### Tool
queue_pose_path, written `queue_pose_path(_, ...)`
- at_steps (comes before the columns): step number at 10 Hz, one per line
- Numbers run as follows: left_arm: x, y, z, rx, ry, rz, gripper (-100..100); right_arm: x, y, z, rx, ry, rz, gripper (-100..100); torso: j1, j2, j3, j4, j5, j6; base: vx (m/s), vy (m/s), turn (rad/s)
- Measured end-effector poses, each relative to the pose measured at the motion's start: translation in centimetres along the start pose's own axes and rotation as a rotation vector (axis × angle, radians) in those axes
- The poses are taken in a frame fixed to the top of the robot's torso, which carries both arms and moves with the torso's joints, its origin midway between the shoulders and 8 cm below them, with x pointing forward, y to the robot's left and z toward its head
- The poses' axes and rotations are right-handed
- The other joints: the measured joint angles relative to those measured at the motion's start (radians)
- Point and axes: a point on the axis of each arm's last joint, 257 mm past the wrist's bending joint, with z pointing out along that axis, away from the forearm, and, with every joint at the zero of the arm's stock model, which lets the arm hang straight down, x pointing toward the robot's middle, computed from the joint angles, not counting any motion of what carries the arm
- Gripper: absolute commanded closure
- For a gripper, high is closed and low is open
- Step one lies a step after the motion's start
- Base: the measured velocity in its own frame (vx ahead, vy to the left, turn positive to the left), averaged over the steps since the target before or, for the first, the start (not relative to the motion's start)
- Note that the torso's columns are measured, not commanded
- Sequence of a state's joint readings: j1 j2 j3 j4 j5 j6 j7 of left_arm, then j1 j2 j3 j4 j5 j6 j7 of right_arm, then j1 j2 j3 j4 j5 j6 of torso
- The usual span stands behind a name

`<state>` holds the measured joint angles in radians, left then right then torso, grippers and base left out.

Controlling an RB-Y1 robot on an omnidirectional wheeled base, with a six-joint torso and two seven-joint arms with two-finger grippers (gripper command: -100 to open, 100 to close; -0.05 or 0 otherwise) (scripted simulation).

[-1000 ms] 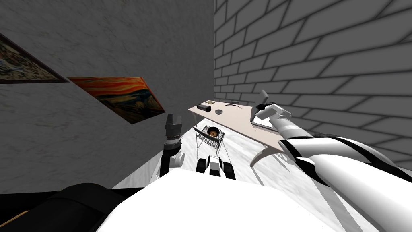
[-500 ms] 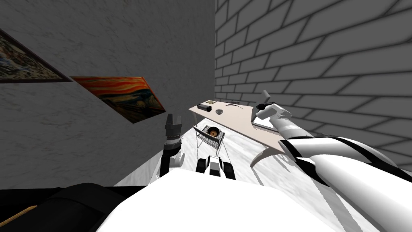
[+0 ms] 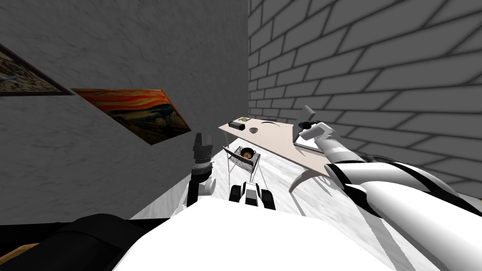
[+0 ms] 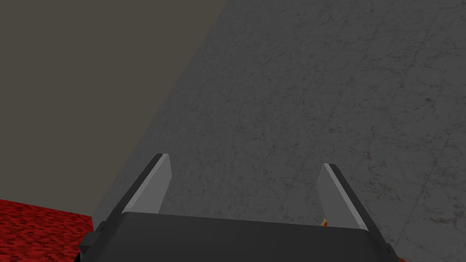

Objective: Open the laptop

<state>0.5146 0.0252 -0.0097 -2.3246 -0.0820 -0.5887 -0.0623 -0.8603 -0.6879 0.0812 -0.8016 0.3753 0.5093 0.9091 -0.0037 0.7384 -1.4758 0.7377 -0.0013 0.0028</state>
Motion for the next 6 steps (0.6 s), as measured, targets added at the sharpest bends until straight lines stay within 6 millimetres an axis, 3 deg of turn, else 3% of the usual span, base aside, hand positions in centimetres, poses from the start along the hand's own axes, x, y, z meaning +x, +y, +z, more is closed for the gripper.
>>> queue_pose_path(6,0.00,0.00,0.00,0.000,0.000,0.000,0,0.12,1.23,0.05,-0.056,-0.019,0.196,100,0.000,-0.004,-0.003,-0.002,-0.001,-0.001,-0.019,-0.048,-0.058)
